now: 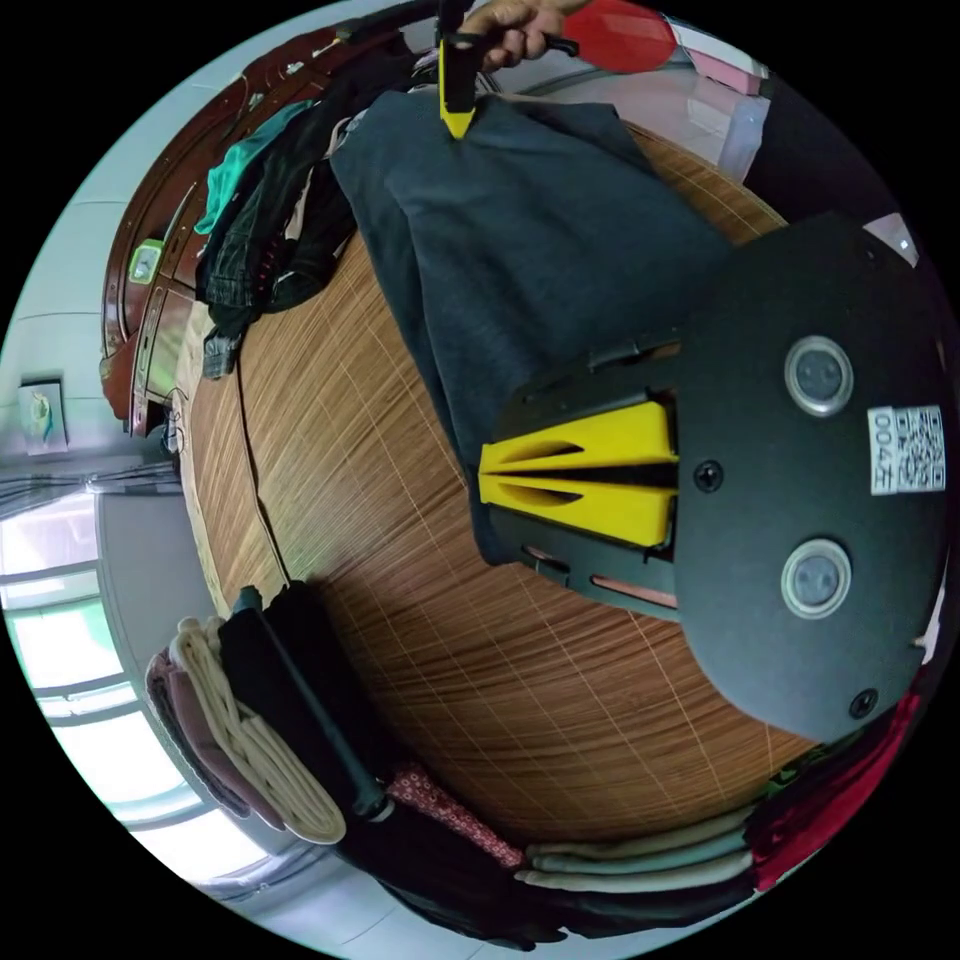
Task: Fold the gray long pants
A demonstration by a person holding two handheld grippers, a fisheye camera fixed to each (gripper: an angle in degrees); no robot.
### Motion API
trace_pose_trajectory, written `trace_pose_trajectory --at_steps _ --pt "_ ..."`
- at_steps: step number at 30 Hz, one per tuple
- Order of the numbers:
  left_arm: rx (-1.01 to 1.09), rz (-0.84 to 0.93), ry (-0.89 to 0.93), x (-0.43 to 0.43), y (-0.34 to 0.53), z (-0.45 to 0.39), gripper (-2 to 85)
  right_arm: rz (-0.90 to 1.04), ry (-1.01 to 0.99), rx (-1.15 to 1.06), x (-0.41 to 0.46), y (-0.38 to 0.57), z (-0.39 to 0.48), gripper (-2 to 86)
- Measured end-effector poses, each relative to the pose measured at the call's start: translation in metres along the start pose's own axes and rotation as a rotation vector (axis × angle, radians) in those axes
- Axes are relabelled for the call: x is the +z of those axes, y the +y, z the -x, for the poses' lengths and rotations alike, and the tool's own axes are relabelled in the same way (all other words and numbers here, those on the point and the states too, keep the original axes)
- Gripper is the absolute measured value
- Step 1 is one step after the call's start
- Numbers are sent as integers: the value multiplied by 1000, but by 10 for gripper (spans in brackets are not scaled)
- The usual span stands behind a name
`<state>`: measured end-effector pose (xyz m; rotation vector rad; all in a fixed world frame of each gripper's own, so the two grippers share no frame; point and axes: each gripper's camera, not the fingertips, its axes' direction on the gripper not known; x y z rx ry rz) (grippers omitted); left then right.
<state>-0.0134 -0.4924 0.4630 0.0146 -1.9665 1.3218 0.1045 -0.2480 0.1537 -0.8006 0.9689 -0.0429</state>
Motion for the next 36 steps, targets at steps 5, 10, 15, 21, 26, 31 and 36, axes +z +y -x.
trace_pose_trajectory --at_steps 5,10,15,21,26,31,36 --pt "49 -13 -42 13 11 -11 2 99 57 -9 31 5 -20 49" --pt "-2 -31 -113 5 15 -16 2 29 30 -14 8 7 -19 46" --pt "-46 -19 -127 8 30 -7 2 -55 165 -178 -19 11 5 48" --pt "-3 -44 -212 8 29 -20 2 46 -76 156 23 31 -79 75" --pt "126 -15 -210 33 34 -45 2 -47 -200 288 18 57 -112 97" --pt "131 39 -149 46 43 -29 3 -183 -189 342 -24 76 -126 90" --pt "65 -81 -117 -18 36 -11 4 -302 -256 611 -59 130 -191 178"
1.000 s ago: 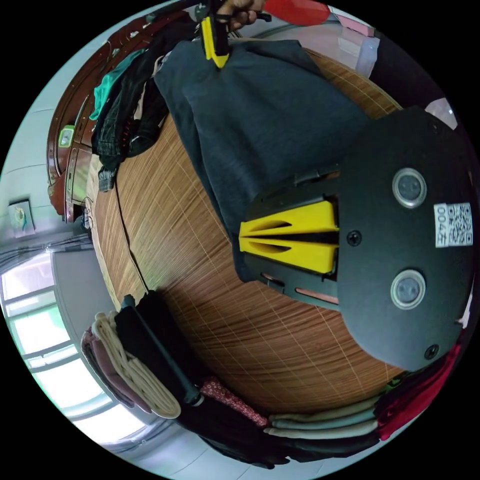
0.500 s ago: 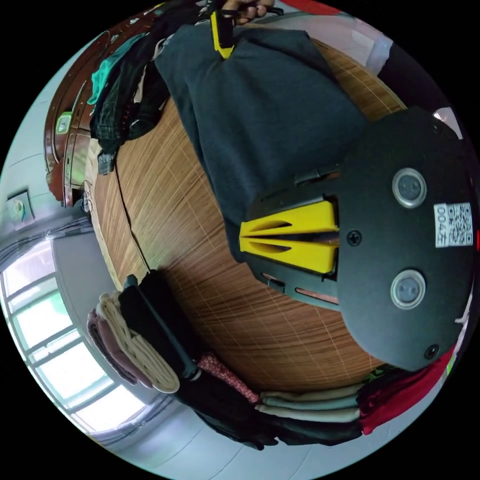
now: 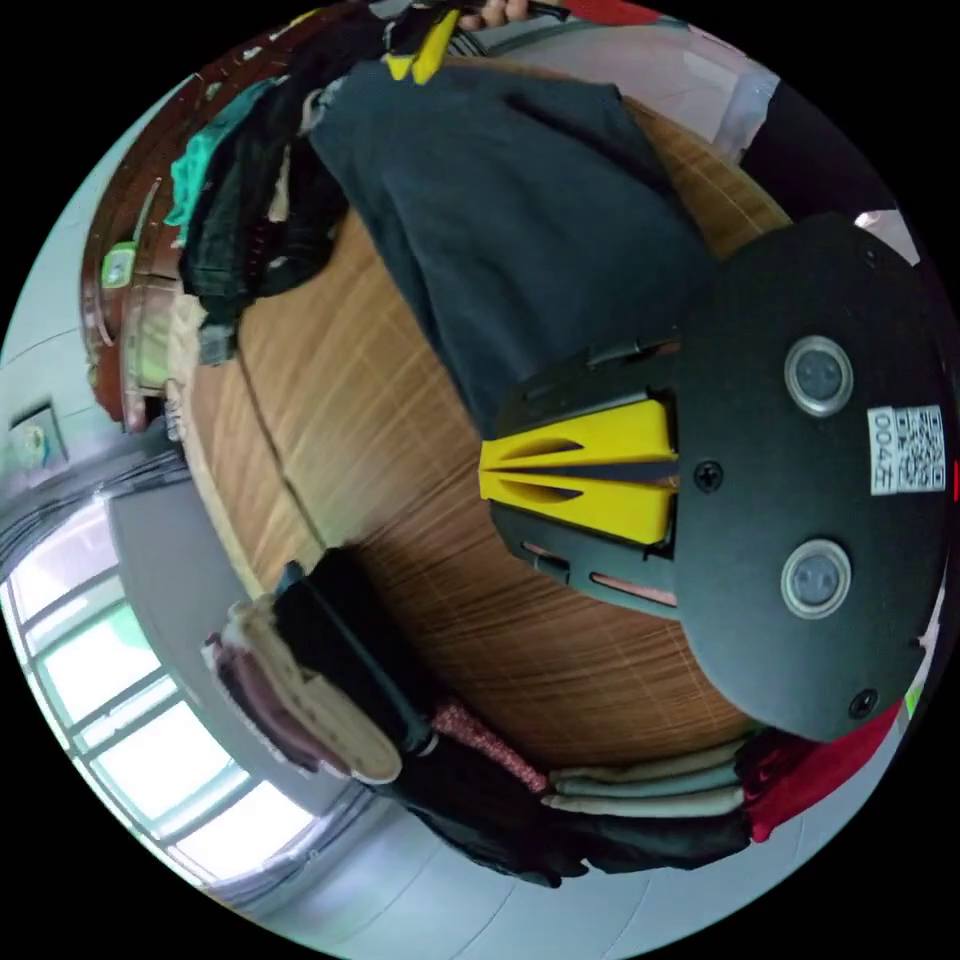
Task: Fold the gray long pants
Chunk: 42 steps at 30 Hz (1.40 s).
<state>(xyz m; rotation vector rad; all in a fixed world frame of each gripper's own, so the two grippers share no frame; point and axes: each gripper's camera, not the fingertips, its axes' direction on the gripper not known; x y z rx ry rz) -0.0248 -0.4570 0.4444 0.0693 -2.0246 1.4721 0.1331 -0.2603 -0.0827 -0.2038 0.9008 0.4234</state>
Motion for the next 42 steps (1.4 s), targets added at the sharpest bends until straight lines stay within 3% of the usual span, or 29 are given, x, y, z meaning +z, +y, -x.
trace_pose_trajectory --at_steps 6,10,12,17,20,33,42 --pt "137 -110 338 -30 -8 -87 5 -98 -63 232 -47 -19 -87 209" --pt "280 -106 392 -16 -9 -172 6 -141 -65 318 -62 -43 -119 187" --pt "309 -40 432 -6 -11 -189 5 -117 -79 235 -65 -53 -107 181" --pt "74 -11 430 -17 7 -140 5 205 -113 -249 -10 -44 -26 137" --pt "-13 67 406 -17 32 -104 5 268 -95 -367 23 -37 -2 132" --pt "-38 173 353 -23 91 -77 4 319 -157 -311 48 -31 1 129" --pt "-28 172 390 -43 121 -80 4 361 -25 -369 50 -34 49 65"
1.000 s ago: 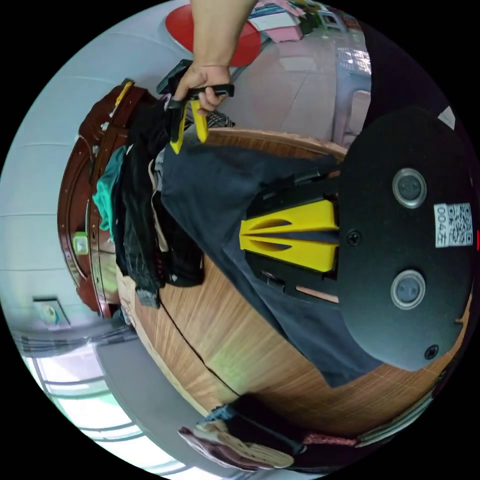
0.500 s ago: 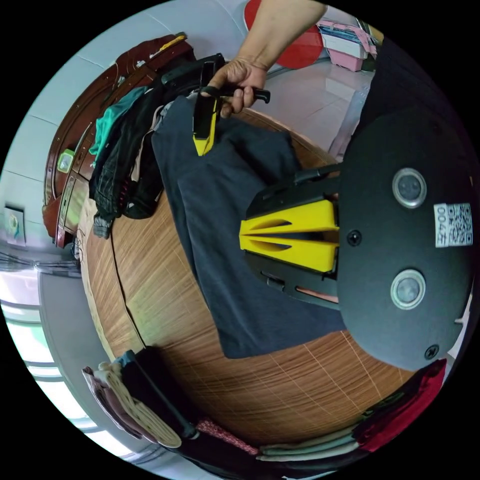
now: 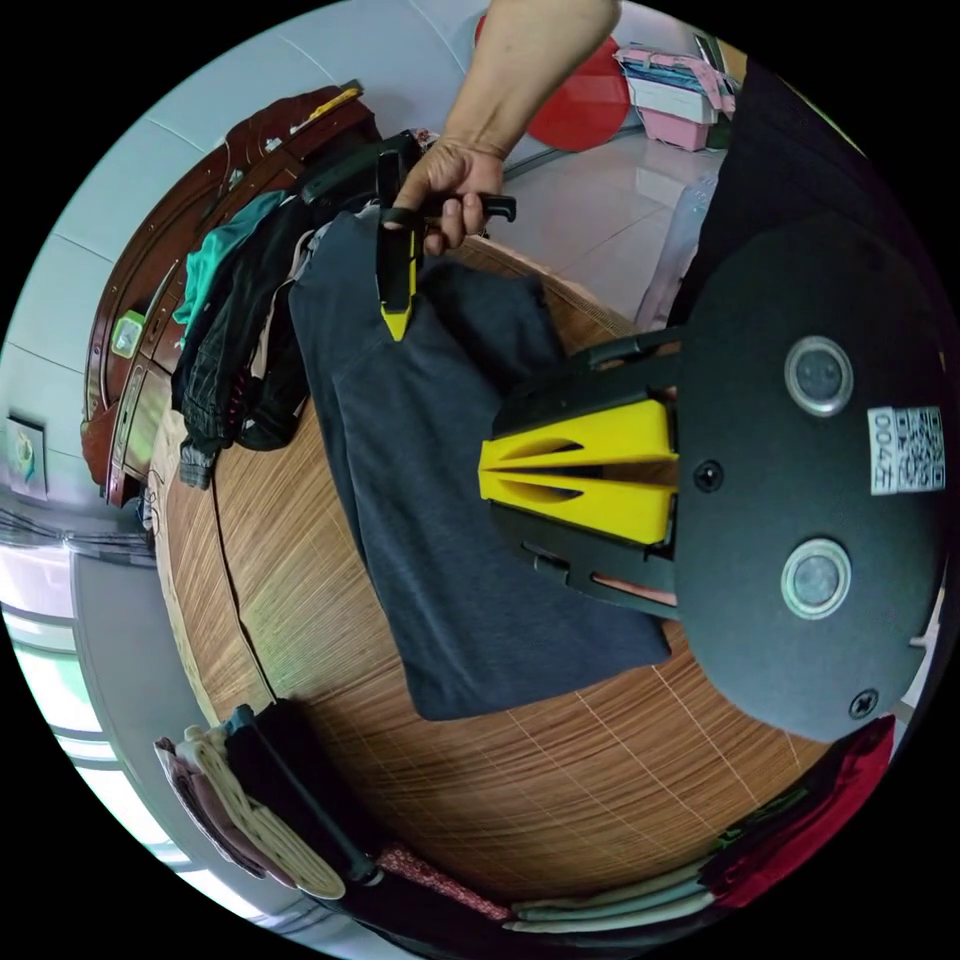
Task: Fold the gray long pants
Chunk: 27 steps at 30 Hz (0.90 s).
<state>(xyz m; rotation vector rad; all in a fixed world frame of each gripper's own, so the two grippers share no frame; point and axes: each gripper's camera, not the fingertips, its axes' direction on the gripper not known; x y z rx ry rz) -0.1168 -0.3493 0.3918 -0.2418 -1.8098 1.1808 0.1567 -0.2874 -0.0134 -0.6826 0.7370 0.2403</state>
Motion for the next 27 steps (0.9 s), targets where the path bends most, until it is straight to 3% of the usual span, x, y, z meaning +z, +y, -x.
trace_pose_trajectory --at_steps 8,14,22,27 --pt "-2 5 -15 -18 24 2 5 5 370 -211 -31 -24 140 42" --pt "-14 -42 -86 -54 26 7 6 -2 431 -337 -89 -50 208 41" --pt "-17 -79 -105 -76 9 -2 6 -25 618 -290 -192 -56 172 42" --pt "25 -52 -102 -52 -3 -26 7 -6 769 -203 -164 -50 73 45"
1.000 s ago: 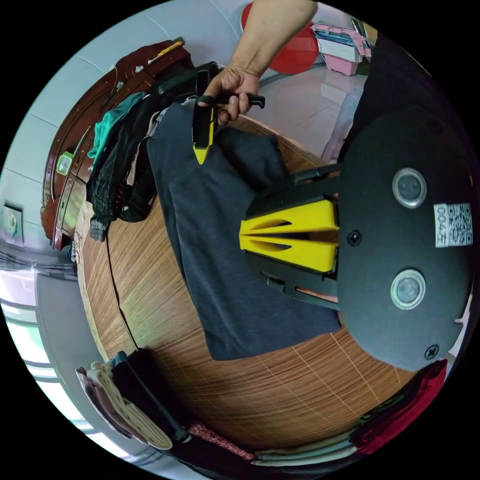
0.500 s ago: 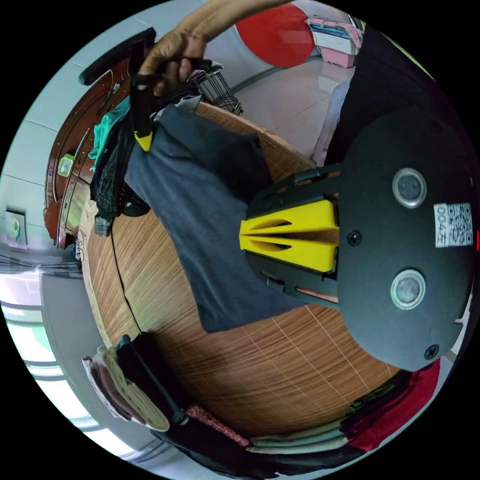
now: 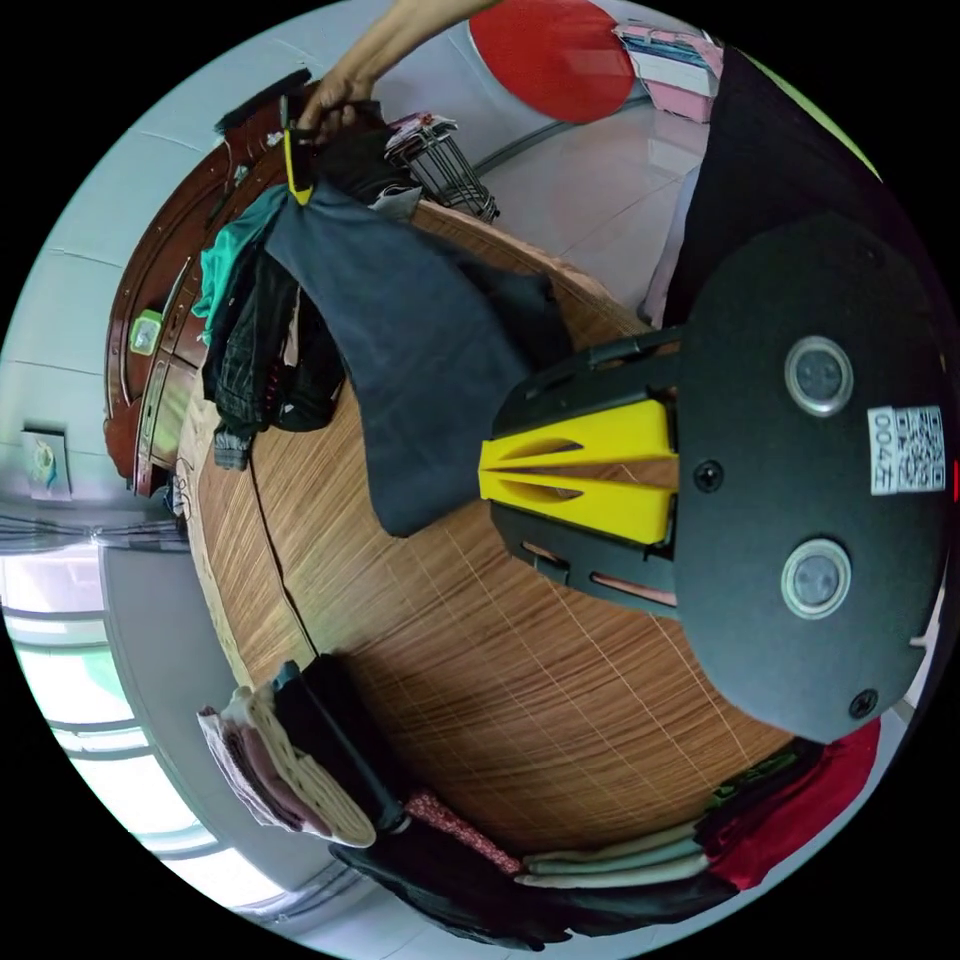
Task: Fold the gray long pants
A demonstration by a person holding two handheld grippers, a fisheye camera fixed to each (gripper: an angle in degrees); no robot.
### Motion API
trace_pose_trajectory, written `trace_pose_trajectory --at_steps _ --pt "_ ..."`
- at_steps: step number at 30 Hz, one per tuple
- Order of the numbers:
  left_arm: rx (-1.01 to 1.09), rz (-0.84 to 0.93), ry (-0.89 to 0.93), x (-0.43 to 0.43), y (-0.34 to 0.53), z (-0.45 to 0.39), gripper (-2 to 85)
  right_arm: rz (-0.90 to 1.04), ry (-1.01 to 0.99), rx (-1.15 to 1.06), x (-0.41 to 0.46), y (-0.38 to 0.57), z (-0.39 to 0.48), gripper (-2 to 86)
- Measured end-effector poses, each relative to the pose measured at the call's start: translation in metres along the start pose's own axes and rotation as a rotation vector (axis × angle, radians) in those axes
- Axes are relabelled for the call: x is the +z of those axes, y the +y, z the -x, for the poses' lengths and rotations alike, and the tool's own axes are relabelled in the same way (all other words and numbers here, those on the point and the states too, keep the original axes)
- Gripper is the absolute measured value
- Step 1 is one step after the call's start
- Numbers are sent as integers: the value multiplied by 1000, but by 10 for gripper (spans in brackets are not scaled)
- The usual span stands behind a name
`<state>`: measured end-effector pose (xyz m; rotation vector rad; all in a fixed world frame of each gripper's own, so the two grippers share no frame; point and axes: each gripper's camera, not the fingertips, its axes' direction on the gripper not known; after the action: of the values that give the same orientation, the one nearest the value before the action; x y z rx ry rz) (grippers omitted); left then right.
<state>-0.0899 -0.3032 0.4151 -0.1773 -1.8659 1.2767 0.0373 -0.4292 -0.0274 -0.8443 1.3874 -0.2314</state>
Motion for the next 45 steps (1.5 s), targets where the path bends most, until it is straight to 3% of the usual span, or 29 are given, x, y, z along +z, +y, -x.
trace_pose_trajectory --at_steps 2,4,11,13,18,21,24,27,29,30,32,35,37,40,45 --pt "17 12 2 8 -5 -9 7 95 3 111 53 11 -15 47" --pt "42 16 -5 11 -14 -18 6 62 -39 178 55 14 -19 47" --pt "130 -36 -32 16 -50 -26 5 19 58 67 19 10 10 56" --pt "165 92 21 52 -58 -26 5 94 31 126 41 14 8 63" --pt "217 108 -12 56 -62 -21 4 32 -69 349 30 24 -10 82" --pt "157 -39 -12 8 -77 -11 4 -127 -19 405 -8 39 7 75" --pt "164 -127 -10 -9 -98 -15 5 -206 -49 309 -24 38 58 74" --pt "129 -86 -61 31 -124 -6 5 -168 -104 226 -3 21 108 76" --pt "90 57 -45 76 -131 13 6 2 -175 196 41 4 132 76" --pt "88 16 -14 78 -129 23 7 40 -171 197 52 3 136 72" --pt "115 29 -26 66 -136 27 10 -1 -147 226 54 5 141 54" --pt "-19 -90 -21 14 -129 57 22 -30 -142 218 28 2 146 27" --pt "-213 -61 66 -4 -108 102 56 -91 -205 226 9 6 153 37" --pt "-340 -25 182 -9 -73 145 129 -106 -334 190 -2 11 178 60" --pt "-264 5 289 -15 -60 159 219 -30 -334 143 15 10 221 57"
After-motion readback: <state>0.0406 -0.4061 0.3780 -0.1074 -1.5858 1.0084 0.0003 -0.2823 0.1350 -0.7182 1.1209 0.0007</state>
